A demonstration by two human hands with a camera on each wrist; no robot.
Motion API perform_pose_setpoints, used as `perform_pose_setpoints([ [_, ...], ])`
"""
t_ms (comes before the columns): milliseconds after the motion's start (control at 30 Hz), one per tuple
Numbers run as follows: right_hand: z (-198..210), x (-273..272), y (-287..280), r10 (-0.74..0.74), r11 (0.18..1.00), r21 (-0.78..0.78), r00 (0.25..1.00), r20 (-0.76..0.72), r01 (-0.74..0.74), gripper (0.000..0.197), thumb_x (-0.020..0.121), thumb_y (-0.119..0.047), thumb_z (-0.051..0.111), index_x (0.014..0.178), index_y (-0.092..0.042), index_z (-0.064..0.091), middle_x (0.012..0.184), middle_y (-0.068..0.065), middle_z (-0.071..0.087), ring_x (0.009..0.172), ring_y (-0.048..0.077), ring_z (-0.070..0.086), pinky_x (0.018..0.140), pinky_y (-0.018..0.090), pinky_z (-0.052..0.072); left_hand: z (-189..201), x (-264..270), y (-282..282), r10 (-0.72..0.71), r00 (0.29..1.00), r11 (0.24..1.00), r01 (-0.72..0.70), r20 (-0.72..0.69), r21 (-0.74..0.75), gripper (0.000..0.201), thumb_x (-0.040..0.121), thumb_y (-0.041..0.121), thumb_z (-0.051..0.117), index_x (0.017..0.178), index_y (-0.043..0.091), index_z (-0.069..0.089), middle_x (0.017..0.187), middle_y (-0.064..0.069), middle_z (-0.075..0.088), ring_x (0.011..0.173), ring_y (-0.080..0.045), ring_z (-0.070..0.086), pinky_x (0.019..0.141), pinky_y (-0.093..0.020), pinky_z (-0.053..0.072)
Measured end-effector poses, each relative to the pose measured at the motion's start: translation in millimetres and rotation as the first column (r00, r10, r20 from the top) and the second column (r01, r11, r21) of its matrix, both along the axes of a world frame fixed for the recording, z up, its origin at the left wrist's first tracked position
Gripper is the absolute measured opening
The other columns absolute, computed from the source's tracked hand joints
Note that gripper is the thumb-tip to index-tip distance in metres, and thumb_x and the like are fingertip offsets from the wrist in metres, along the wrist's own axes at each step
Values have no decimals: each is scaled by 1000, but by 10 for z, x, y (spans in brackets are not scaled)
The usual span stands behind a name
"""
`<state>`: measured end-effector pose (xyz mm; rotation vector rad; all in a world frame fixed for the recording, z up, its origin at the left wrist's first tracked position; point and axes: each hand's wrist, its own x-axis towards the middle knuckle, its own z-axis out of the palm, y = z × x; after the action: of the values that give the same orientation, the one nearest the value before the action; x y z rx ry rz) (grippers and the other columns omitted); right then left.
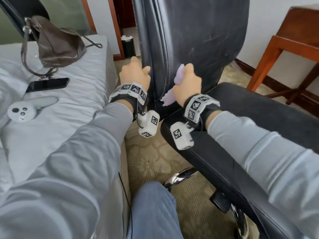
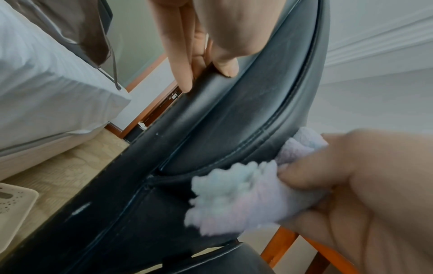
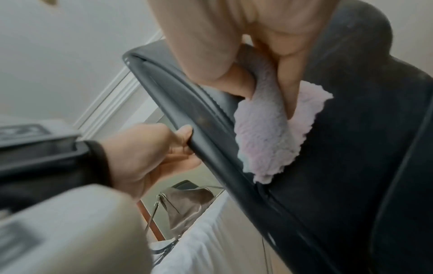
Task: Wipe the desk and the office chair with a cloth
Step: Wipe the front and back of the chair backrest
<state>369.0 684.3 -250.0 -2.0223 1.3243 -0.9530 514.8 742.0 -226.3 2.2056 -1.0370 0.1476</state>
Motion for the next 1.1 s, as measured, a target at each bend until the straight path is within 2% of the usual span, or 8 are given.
perform_pose_setpoints([
  [167, -204, -285, 55, 295, 953, 7, 923, -247, -302, 13, 90, -15, 54, 102, -11, 51, 94, 11, 60, 85, 32, 59, 69, 29, 41, 34, 25, -32, -11, 1000, 1000, 11, 3, 5, 31, 101, 34, 55, 117, 8, 55, 115, -18, 63, 108, -38, 60, 83, -40, 43],
  [267, -107, -532, -192, 33, 999, 25, 996, -80, -31, 26, 92, -23, 55, 114, -9, 52, 101, 11, 59, 86, 30, 55, 73, 29, 38, 105, 9, -85, -13, 1000, 1000, 13, -23, 19, 31, 100, 33, 58, 119, 8, 57, 119, -17, 63, 111, -36, 61, 85, -38, 45],
  [400, -4, -611, -540, -283, 946, 187, 956, 84, 263, 39, 96, -27, 56, 128, -5, 47, 126, 17, 59, 114, 33, 58, 81, 29, 36, 100, -5, -111, 3, 999, 1000, -3, -47, 2, 29, 100, 30, 57, 117, 7, 56, 117, -18, 63, 110, -37, 61, 88, -41, 47],
  [533, 19, -162, -460, -161, 972, 182, 987, 32, 152, 33, 97, -23, 57, 124, -4, 55, 124, 10, 61, 114, 26, 59, 81, 25, 38, 32, 23, -100, 29, 998, 1000, -29, -53, -3, 27, 100, 33, 57, 114, 10, 56, 115, -16, 63, 108, -37, 60, 85, -39, 45],
  [633, -72, 87, -301, -49, 989, 141, 999, -19, 51, 24, 93, -11, 54, 117, -8, 52, 107, 2, 54, 94, 15, 51, 73, 19, 37, 24, 41, -93, 39, 998, 999, -39, -55, -8, 28, 100, 34, 56, 117, 11, 56, 118, -15, 62, 110, -36, 60, 87, -38, 45],
  [767, -261, -27, -188, 42, 999, 7, 970, -240, -41, 7, 90, -15, 51, 95, -11, 51, 93, 6, 55, 85, 25, 54, 61, 25, 34, 14, 55, -78, 12, 999, 1000, -13, -46, -19, 30, 101, 36, 56, 119, 12, 56, 117, -12, 62, 109, -32, 59, 82, -33, 40],
  [967, 7, -113, -233, -180, 983, 46, 981, 70, 177, 34, 93, -30, 56, 113, -3, 57, 111, 13, 64, 100, 27, 61, 66, 21, 31, -29, 113, -41, -20, 1000, 999, 20, -10, -29, 30, 99, 37, 56, 114, 12, 57, 113, -11, 65, 108, -32, 59, 78, -31, 36],
  [1100, -378, 265, 215, -153, 977, 142, 987, -38, 157, 23, 93, -22, 55, 108, -5, 60, 103, 8, 65, 97, 24, 63, 68, 24, 34, -11, 150, -12, -45, 999, 999, 44, -20, -22, 28, 98, 37, 57, 111, 12, 58, 113, -10, 66, 107, -30, 59, 78, -29, 35],
])
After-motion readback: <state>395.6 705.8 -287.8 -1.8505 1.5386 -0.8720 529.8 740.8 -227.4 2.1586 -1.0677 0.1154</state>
